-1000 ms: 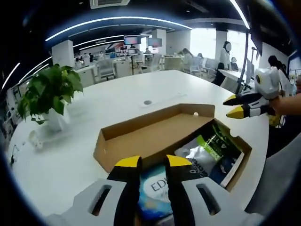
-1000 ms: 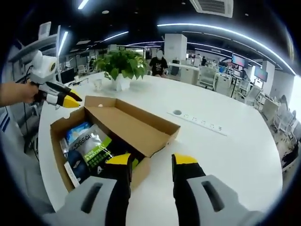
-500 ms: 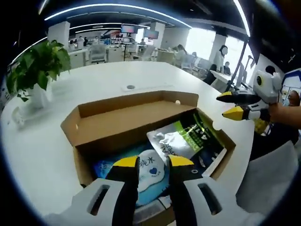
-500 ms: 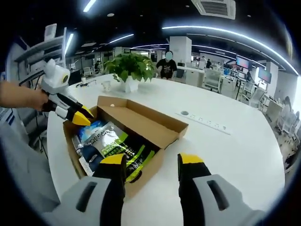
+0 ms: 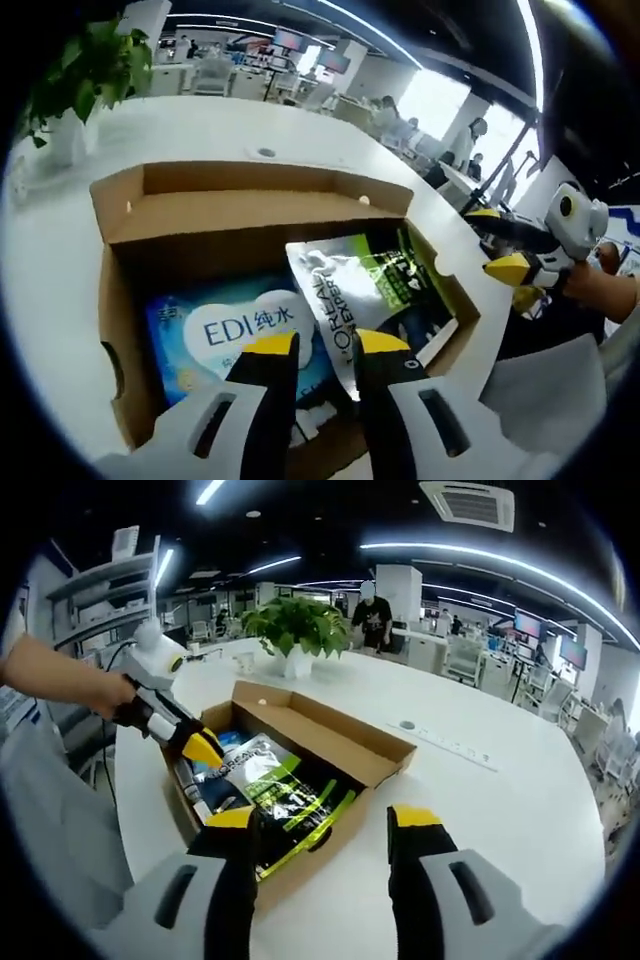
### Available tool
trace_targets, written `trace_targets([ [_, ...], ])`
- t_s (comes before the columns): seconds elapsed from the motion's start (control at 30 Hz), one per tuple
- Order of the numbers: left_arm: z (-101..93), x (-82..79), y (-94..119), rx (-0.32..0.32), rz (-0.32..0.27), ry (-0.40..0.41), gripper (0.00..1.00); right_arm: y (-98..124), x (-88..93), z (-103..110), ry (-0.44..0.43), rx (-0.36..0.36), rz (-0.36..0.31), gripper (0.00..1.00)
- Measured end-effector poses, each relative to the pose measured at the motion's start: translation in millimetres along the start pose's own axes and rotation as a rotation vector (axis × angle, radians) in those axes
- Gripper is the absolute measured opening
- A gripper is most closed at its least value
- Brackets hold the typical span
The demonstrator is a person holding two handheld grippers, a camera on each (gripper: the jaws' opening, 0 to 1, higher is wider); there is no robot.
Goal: Operate the shoe box by opening the lid, removing the specified soft item, and placing it in the target area until the item is outside and the box remains undamaged.
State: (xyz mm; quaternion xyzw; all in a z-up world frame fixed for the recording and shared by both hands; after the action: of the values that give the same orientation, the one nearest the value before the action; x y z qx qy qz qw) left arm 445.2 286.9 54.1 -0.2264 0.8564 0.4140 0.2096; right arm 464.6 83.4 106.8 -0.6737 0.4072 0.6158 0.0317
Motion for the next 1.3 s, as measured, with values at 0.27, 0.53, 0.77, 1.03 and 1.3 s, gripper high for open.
trace_targets([
  [0.27,-3.4,6.9,-8.6,0.055,0.038,0.076,0.14,4.7,0.9,8.5,0.005,-0.013,-0.011,0.50],
  [0.53,-3.9,3.8,-7.9,0.084,0.041,0.107,0.00,5.9,0.8,13.2,-0.009,-0.012,-0.018,0.50],
  [0.77,-3.8,3.7,-5.1,0.063,0.029,0.117,0.00,1.8,-0.7,16.7,-0.008,-0.022,-0.017,0.50],
  [1.03,9.4,-4.5,10.1,0.023,-0.015,0.119,0.00,-5.3,-8.3,25.2,-0.011,-0.048,-0.022,0.47],
  [1.3,21.4,-6.4,19.4,-0.017,-0.024,0.102,0.00,-19.4,-16.1,36.5,-0.026,-0.086,-0.020,0.43],
])
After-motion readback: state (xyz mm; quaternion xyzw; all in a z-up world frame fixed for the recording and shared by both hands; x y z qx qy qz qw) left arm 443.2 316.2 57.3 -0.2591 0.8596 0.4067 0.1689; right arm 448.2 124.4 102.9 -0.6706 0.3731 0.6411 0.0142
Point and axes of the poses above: the point that each gripper's makers call its tool centre point, and the gripper's own axes: y roughly backward along the fingers, z roughly to its left, x roughly out of its underside, the point moved 4 cm from there along y, roughly backward along the fingers, and after that the axes turned 13 degrees about y, right-handed, at the moved point
